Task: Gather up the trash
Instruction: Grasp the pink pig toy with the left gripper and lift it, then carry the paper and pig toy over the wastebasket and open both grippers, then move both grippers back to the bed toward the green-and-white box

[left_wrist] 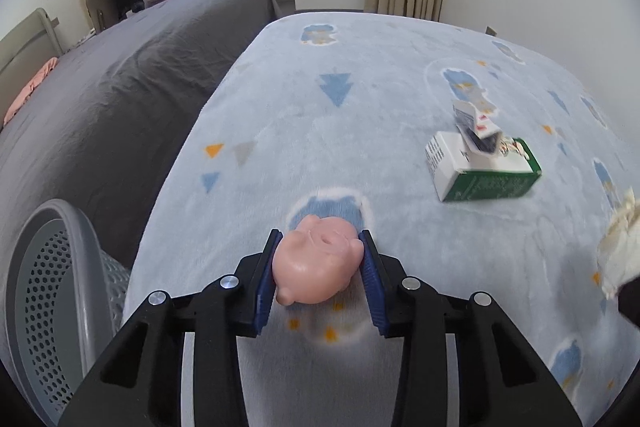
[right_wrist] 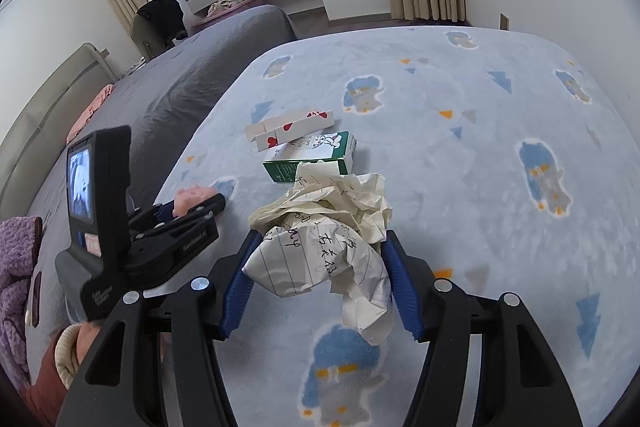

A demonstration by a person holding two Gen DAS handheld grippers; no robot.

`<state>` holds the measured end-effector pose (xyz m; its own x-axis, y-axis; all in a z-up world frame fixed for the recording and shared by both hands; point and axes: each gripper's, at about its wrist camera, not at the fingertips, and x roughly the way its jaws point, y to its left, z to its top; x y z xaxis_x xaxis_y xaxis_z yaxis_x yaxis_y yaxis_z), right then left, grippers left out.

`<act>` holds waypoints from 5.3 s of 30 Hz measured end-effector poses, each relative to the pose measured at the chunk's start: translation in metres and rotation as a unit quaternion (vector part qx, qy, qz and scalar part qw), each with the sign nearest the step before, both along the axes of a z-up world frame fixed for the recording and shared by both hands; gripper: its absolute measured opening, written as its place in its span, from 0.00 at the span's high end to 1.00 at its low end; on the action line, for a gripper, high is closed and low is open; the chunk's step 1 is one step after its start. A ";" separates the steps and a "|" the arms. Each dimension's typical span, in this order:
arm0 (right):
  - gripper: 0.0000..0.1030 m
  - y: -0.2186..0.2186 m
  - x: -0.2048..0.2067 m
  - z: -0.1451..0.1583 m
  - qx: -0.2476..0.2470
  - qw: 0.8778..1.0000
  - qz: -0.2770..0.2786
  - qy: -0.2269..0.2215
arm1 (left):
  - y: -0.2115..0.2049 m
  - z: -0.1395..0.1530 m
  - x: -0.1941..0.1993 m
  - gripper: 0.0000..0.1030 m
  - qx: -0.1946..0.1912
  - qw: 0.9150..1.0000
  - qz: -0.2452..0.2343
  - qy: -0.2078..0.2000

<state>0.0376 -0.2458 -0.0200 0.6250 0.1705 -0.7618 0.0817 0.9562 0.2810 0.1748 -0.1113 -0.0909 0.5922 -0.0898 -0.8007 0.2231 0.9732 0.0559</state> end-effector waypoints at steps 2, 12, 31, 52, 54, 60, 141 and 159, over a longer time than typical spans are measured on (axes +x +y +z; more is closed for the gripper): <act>0.43 0.002 0.000 0.001 -0.001 1.000 0.001 -0.001 | 0.001 0.002 -0.010 0.63 0.008 1.000 -0.006 -0.005; 0.43 0.019 -0.004 -0.001 -0.017 1.000 0.014 0.003 | 0.026 0.025 -0.058 0.63 0.000 0.999 -0.025 -0.025; 0.43 0.144 -0.027 -0.014 -0.028 0.998 0.059 0.009 | 0.151 0.054 -0.105 0.63 -0.022 0.998 0.020 -0.057; 0.43 0.285 0.013 0.004 -0.032 0.987 0.160 0.003 | 0.292 0.046 -0.101 0.63 -0.035 0.993 0.105 -0.049; 0.43 0.299 0.019 0.006 -0.033 0.984 0.173 0.001 | 0.301 0.046 -0.098 0.63 -0.035 0.992 0.113 -0.048; 0.43 0.332 0.037 0.006 -0.033 0.978 0.204 -0.001 | 0.315 0.046 -0.090 0.63 -0.033 0.990 0.128 -0.051; 0.31 0.081 -0.016 0.020 -0.044 0.998 0.032 -0.041 | 0.129 0.087 -0.105 0.09 -0.021 0.997 0.027 -0.074; 0.31 -0.040 0.010 -0.001 -0.013 0.999 -0.036 -0.015 | 0.009 0.064 -0.036 0.09 -0.030 0.998 -0.042 -0.028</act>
